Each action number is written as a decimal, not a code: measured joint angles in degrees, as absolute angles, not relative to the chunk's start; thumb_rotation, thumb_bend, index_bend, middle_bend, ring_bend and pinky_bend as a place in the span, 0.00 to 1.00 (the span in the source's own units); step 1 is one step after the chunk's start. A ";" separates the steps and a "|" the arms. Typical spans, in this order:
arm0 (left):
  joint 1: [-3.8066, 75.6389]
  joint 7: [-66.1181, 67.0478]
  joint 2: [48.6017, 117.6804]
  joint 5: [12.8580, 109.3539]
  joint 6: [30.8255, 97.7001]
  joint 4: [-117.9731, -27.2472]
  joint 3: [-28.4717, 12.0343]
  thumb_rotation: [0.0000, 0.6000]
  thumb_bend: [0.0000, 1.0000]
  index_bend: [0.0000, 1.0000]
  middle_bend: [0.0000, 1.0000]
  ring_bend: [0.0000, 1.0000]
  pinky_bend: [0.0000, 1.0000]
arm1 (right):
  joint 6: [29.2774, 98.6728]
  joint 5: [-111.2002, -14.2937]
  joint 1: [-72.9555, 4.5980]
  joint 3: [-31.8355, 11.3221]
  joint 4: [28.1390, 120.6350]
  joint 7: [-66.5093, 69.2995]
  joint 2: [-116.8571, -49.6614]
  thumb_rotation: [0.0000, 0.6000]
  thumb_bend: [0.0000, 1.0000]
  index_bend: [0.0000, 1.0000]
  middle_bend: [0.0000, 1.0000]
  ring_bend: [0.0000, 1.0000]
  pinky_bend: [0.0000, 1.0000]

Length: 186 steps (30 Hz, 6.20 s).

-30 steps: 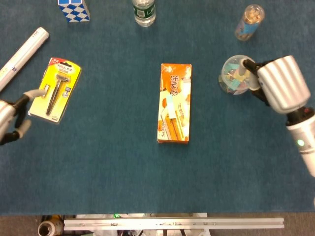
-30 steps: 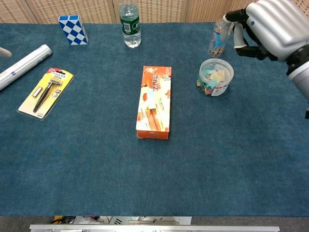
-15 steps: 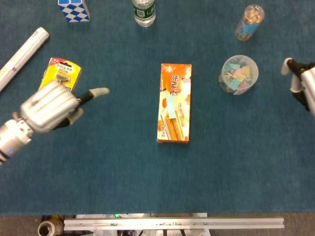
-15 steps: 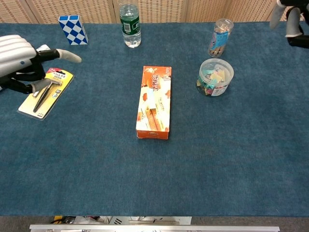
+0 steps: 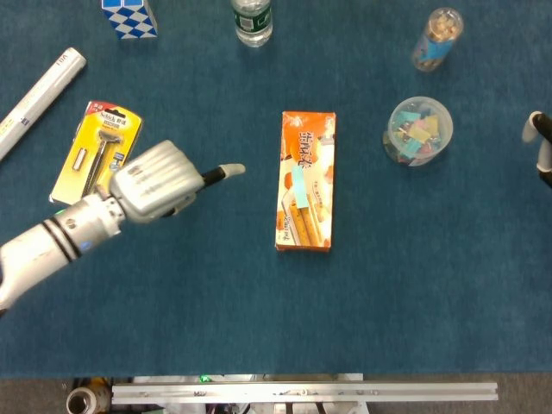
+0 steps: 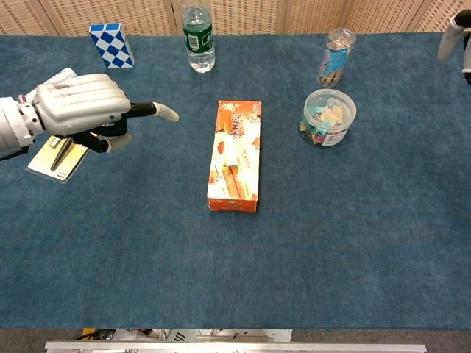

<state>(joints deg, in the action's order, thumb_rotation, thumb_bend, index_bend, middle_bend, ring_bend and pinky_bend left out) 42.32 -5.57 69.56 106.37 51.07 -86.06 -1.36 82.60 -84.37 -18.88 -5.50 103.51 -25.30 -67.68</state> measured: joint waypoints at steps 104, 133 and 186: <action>58.85 23.30 83.82 68.24 35.41 -86.29 -1.55 1.00 0.68 0.13 0.98 1.00 1.00 | 84.18 -84.25 -13.81 -8.38 99.48 -16.56 -66.68 1.00 0.80 0.54 0.82 0.94 1.00; 60.00 24.32 83.99 65.94 36.71 -87.04 -1.07 1.00 0.68 0.13 0.97 1.00 1.00 | 84.80 -84.62 -13.02 -8.61 99.65 -15.53 -65.87 1.00 0.80 0.54 0.82 0.94 1.00; 59.72 25.43 82.46 64.59 37.95 -88.18 0.62 1.00 0.68 0.12 0.97 1.00 1.00 | 85.69 -85.40 -12.07 -8.67 100.09 -15.20 -65.45 1.00 0.80 0.54 0.82 0.94 1.00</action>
